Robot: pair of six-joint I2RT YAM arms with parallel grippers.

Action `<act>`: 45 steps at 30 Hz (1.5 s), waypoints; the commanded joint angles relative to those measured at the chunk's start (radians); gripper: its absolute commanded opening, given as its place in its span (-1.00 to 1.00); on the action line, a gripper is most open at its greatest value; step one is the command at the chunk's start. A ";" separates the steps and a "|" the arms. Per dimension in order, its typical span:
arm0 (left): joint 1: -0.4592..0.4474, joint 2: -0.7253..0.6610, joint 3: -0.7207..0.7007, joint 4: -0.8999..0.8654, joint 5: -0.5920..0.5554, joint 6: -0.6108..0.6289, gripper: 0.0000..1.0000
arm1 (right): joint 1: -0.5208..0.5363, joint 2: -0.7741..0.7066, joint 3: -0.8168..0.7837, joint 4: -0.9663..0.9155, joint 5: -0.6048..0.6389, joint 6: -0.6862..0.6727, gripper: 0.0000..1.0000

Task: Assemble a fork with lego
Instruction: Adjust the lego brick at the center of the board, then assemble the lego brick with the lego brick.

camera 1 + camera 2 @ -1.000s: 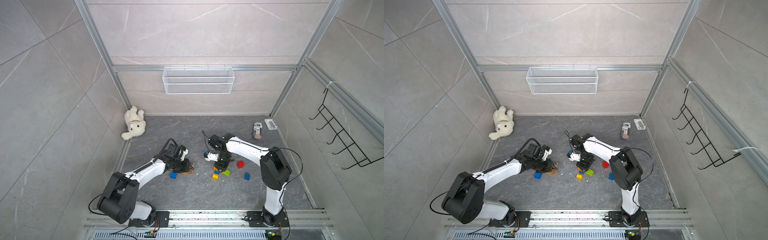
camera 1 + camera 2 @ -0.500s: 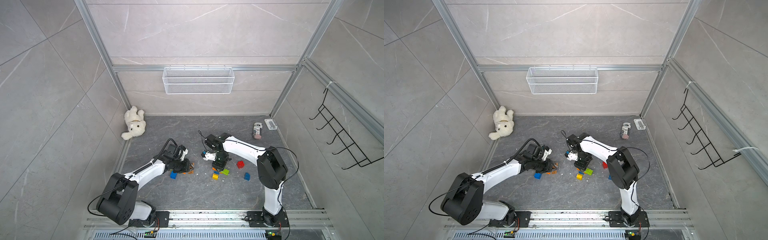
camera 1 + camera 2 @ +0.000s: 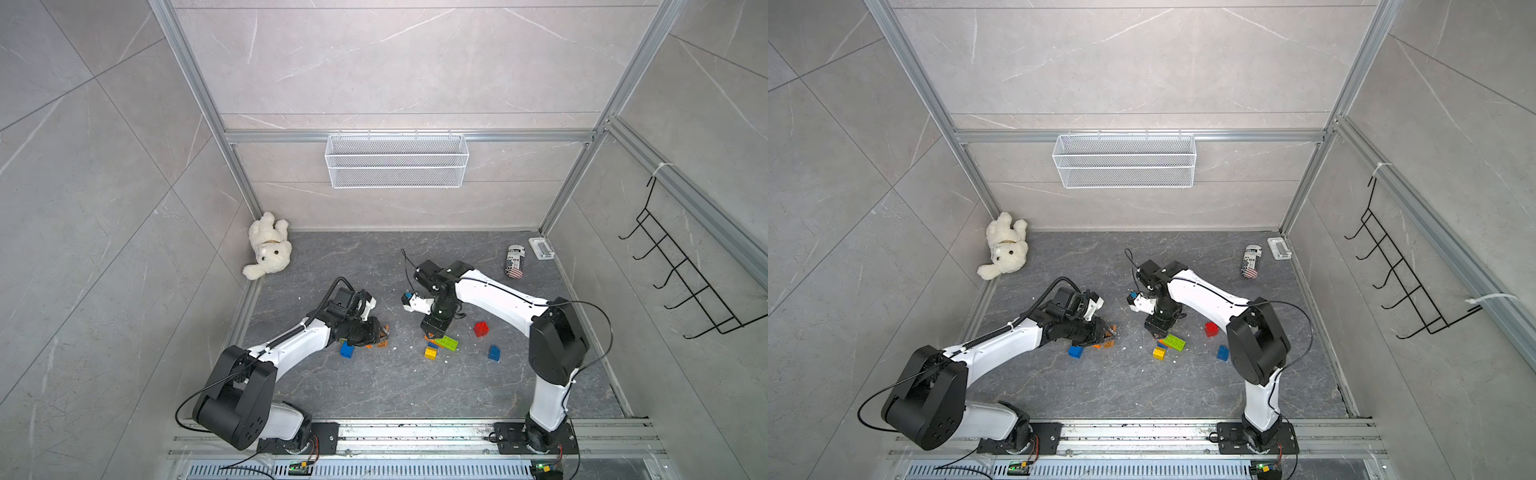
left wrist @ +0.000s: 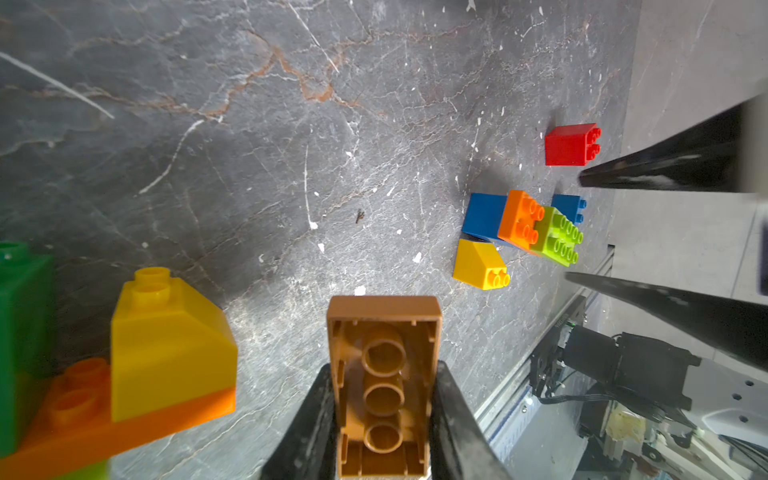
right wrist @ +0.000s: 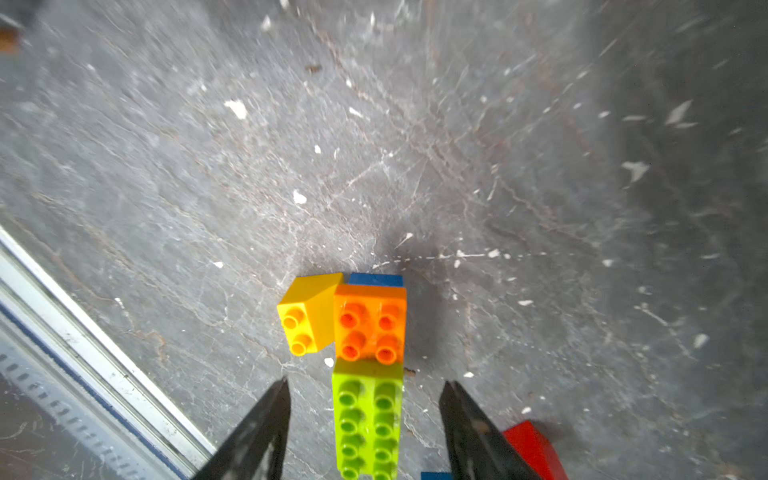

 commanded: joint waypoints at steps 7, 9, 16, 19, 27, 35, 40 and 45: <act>-0.118 0.050 -0.097 0.562 0.167 -0.397 -0.72 | -0.054 -0.197 -0.070 0.078 -0.176 0.143 0.24; -0.134 0.028 -0.123 0.631 0.143 -0.444 -0.72 | -0.057 -0.241 -0.112 0.116 -0.216 0.199 0.25; -0.137 -0.127 -0.196 0.758 0.077 -0.552 -0.73 | -0.063 -0.426 -0.307 0.374 -0.484 0.512 0.31; -0.125 -0.206 -0.228 0.826 0.044 -0.597 -0.73 | -0.063 -0.473 -0.391 0.572 -0.594 0.702 0.31; -0.098 -0.332 -0.254 0.945 -0.068 -0.695 -0.79 | -0.061 -0.519 -0.584 1.166 -0.742 1.155 0.39; -0.098 -0.377 -0.293 1.119 -0.089 -0.767 -0.78 | -0.059 -0.484 -0.642 1.579 -0.818 1.417 0.42; -0.098 -0.420 -0.292 1.121 -0.087 -0.763 -0.76 | -0.052 -0.453 -0.640 1.639 -0.848 1.474 0.40; -0.098 -0.417 -0.276 1.130 -0.073 -0.765 -0.76 | -0.043 -0.435 -0.643 1.630 -0.862 1.479 0.39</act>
